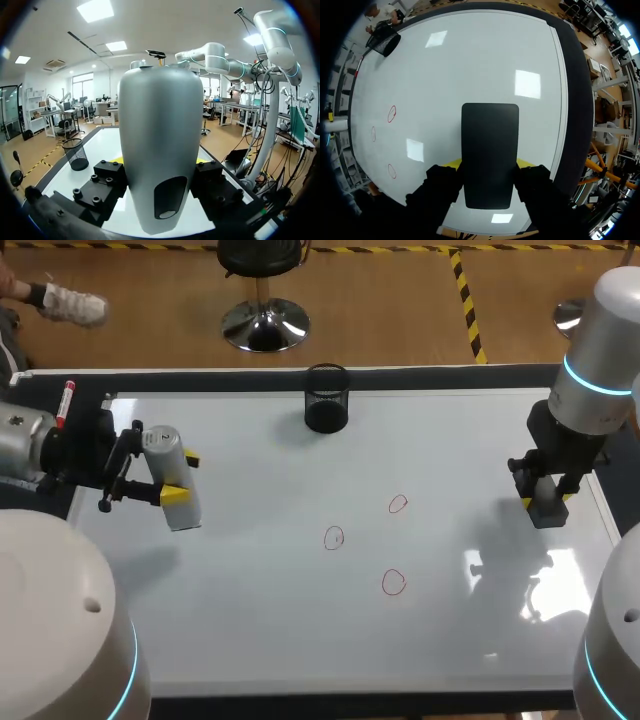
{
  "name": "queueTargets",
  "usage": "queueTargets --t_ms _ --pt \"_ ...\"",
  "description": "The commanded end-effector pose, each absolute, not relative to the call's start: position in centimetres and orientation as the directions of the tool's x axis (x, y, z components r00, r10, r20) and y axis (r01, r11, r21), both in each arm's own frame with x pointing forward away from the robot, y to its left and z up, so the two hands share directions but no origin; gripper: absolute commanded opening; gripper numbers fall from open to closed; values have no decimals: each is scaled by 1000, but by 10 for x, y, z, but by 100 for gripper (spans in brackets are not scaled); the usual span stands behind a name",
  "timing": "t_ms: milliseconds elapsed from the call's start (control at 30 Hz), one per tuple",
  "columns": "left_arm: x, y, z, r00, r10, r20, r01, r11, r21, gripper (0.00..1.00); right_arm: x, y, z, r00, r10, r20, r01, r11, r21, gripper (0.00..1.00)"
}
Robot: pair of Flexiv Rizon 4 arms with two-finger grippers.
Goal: Pick up the inspection probe, press it on each red-marked spot on the whiteboard one by one, put down the probe, pick up the eraser, and wipe off all the red marks.
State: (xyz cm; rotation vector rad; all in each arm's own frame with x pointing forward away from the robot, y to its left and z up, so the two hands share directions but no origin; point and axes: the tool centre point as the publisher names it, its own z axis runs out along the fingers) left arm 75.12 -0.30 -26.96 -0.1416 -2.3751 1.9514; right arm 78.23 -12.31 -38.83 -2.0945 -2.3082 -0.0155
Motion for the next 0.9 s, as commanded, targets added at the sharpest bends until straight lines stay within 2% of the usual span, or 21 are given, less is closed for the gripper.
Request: queueTargets --t_ms 33,567,900 --pt "750 -2 -269 -994 111 -11 33 191 -981 0 782 -124 -387 -98 995 26 995 98 -9 0" --pt "750 -2 -269 -994 111 -11 33 191 -981 0 782 -124 -387 -98 995 26 995 98 -9 0" --pt "750 -2 -269 -994 111 -11 33 191 -981 0 763 -105 -375 -13 999 -46 1000 14 17 0"
